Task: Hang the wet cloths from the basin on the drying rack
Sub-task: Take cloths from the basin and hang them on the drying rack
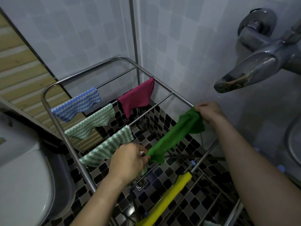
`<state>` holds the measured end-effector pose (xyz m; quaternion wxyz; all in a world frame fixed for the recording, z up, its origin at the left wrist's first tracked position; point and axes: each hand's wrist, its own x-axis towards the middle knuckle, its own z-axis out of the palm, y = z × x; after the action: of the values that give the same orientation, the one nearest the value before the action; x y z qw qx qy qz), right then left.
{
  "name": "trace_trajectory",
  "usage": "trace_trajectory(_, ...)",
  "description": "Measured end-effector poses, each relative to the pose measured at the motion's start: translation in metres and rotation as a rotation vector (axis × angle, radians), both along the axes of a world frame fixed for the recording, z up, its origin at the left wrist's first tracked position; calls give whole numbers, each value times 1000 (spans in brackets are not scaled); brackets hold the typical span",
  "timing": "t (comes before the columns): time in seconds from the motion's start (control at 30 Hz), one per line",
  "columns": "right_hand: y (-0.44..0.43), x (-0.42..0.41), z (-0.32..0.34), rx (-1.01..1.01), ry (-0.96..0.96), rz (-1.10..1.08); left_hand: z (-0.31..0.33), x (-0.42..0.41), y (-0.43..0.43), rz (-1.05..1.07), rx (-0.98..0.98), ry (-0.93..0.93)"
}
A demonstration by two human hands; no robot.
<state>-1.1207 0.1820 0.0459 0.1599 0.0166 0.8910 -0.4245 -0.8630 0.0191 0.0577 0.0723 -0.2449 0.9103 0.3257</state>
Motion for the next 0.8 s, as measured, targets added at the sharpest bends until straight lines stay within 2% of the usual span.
trace_trajectory(0.1, -4, 1, 2, 306, 139, 64, -2, 0, -2, 87, 174, 50)
trace_trajectory(0.27, -10, 9, 2, 515, 237, 96, -3, 1, -4, 205, 278, 77)
trace_trajectory(0.4, -9, 10, -3, 566, 294, 134, -5, 5, -6, 259, 279, 106)
trace_trajectory(0.6, 4, 10, -7, 695, 436, 161, -5, 7, -5, 217, 236, 88)
trace_trajectory(0.8, 2, 20, -13, 567, 567, 284, -4, 6, 3, 165, 129, 94)
